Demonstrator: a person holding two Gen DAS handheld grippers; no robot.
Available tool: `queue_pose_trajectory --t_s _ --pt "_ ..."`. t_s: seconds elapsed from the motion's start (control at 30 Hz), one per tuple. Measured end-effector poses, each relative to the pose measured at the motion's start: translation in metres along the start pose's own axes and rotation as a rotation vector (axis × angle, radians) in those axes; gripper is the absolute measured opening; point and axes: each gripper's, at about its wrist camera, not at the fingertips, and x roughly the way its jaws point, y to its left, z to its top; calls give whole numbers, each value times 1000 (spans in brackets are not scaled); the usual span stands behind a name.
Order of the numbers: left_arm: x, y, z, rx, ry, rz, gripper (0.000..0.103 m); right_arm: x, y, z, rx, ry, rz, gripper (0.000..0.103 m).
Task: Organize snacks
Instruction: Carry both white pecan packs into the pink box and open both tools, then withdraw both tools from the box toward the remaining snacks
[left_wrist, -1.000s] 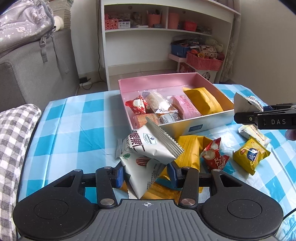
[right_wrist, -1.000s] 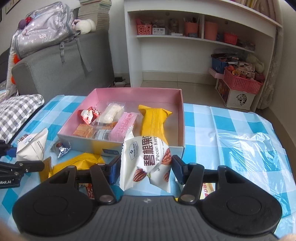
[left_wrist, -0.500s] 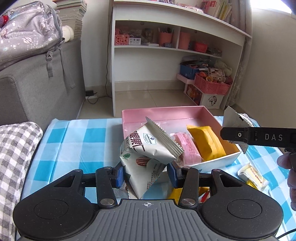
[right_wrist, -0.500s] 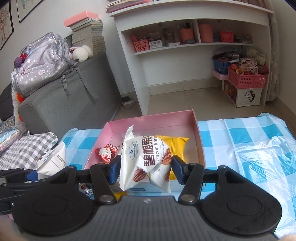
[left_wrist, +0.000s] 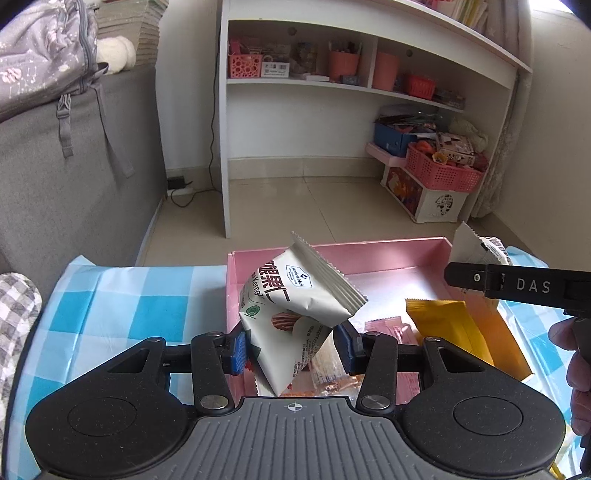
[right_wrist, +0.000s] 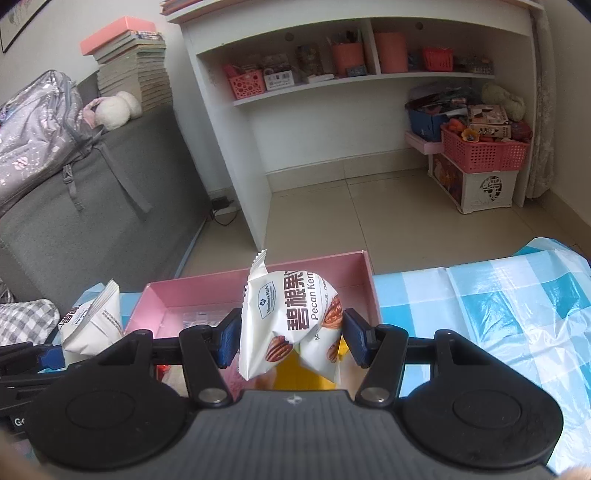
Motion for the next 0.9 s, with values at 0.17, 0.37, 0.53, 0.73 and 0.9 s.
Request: queue_pose_trajectory --t_s 0.17,0.37,0.53,0.73,0.9 --pt "20 9 4 -48 39 4 44 9 2 3 -35 20 -32 54" --pt "32 8 8 -49 49 14 45 14 7 2 -81 41 -53 55" --pt "34 7 6 -33 45 28 54 9 5 2 -67 29 -39 70" --pt "23 5 4 -28 29 -3 82 -2 8 6 -61 16 -27 79" --pt "8 2 1 -4 38 -16 83 -18 9 8 -61 2 -29 85"
